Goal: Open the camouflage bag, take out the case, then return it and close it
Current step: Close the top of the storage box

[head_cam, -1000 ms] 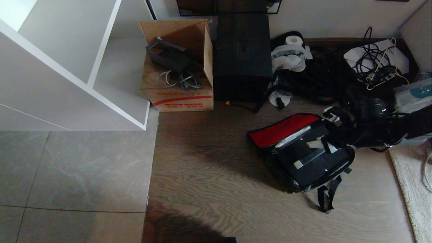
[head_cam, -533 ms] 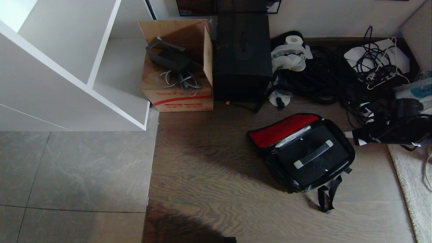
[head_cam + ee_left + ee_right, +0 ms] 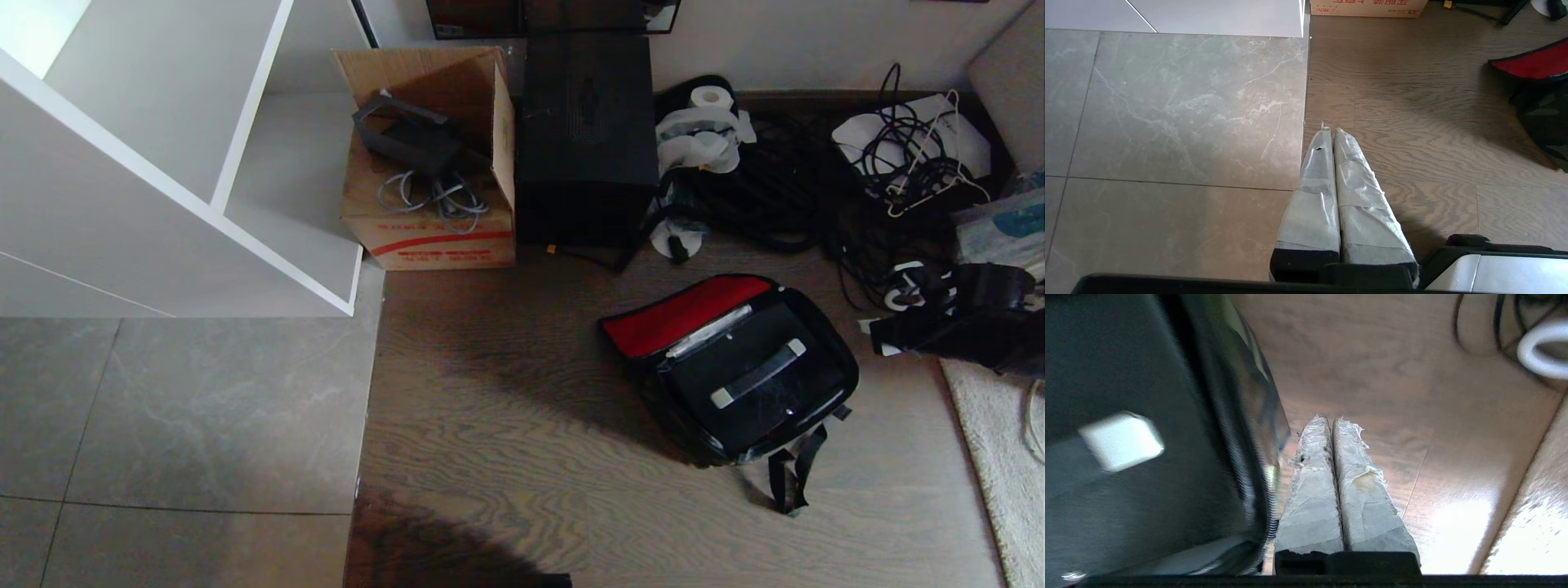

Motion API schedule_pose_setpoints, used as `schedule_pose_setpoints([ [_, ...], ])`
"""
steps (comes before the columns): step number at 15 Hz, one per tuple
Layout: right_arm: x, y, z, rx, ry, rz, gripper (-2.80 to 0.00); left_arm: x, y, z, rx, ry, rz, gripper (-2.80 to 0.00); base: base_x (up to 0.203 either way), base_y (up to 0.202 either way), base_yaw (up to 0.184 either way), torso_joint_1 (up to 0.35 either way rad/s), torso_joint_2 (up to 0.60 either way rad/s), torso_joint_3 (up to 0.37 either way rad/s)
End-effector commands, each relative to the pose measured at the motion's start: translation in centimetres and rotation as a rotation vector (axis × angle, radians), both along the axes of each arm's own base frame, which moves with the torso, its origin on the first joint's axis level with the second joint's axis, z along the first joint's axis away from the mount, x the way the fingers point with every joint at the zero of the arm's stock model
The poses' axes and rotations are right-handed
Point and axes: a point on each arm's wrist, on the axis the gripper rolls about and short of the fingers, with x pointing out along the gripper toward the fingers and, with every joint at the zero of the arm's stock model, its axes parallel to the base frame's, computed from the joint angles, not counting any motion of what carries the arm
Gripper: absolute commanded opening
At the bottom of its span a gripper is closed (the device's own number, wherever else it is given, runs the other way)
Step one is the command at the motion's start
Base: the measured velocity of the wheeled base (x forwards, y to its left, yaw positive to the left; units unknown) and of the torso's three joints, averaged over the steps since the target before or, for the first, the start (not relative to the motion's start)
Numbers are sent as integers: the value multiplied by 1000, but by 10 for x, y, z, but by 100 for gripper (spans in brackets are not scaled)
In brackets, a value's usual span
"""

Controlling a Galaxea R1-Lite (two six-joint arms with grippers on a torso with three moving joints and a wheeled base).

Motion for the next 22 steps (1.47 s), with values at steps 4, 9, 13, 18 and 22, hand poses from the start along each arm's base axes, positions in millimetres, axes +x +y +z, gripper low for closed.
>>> schedule_pose_setpoints([
  [4,8,3,-49,27,97,-53,-280,0,0,0,0,-1,0,-280,0,0,0,0,0,0],
  [9,10,25,-62,171,148,-79,-280,0,0,0,0,-1,0,-280,0,0,0,0,0,0],
  [13,7,35,-66,201,176,-76,-280,0,0,0,0,-1,0,-280,0,0,0,0,0,0],
  [18,-25,64,-70,290,359,-78,-280,0,0,0,0,-1,1,-280,0,0,0,0,0,0],
  [22,-57,112,-31,420,469,-103,-280,0,0,0,0,-1,0,-280,0,0,0,0,0,0],
])
